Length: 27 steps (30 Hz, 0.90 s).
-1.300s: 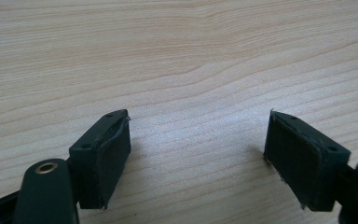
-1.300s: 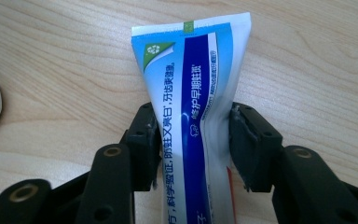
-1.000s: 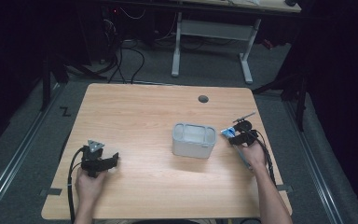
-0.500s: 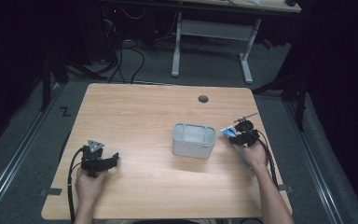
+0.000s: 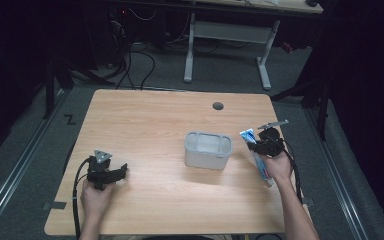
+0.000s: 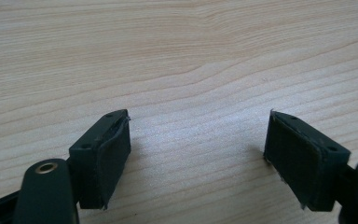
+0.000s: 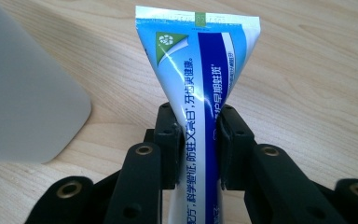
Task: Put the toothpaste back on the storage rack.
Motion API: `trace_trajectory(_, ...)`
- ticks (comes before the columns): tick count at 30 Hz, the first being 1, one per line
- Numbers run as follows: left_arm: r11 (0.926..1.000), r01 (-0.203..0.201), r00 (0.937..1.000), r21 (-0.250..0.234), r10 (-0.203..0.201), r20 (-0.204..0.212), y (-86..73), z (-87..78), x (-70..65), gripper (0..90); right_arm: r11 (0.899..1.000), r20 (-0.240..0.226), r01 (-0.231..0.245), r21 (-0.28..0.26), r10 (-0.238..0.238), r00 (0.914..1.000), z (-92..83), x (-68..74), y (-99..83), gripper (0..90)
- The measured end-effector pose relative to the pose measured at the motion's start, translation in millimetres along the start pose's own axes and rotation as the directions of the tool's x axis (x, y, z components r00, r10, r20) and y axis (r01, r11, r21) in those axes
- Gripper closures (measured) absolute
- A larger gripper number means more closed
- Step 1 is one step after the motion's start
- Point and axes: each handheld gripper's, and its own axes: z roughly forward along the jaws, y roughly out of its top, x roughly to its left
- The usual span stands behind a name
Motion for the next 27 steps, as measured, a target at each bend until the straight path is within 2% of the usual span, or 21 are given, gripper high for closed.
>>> trace_trajectory(11,1.0000,-0.001,1.0000,0.001,0.001,-0.001,0.1,0.1,-0.2,23.0,0.997,-0.056,-0.026,-0.076,0.022,0.9982,-15.5,-2.1,-1.3,73.6)
trace_trajectory(22,0.9999,-0.010,0.9999,0.003,0.010,-0.007,0.1,0.5,-1.3,22.9,0.991,-0.099,-0.030,-0.134,0.016,0.9950,-24.0,4.8,1.5,74.0)
trace_trajectory(27,1.0000,-0.009,0.9999,0.003,0.009,-0.006,0.1,0.4,-1.1,22.9,0.984,-0.084,-0.023,-0.179,0.008,0.9964,-29.2,6.3,1.1,74.3)
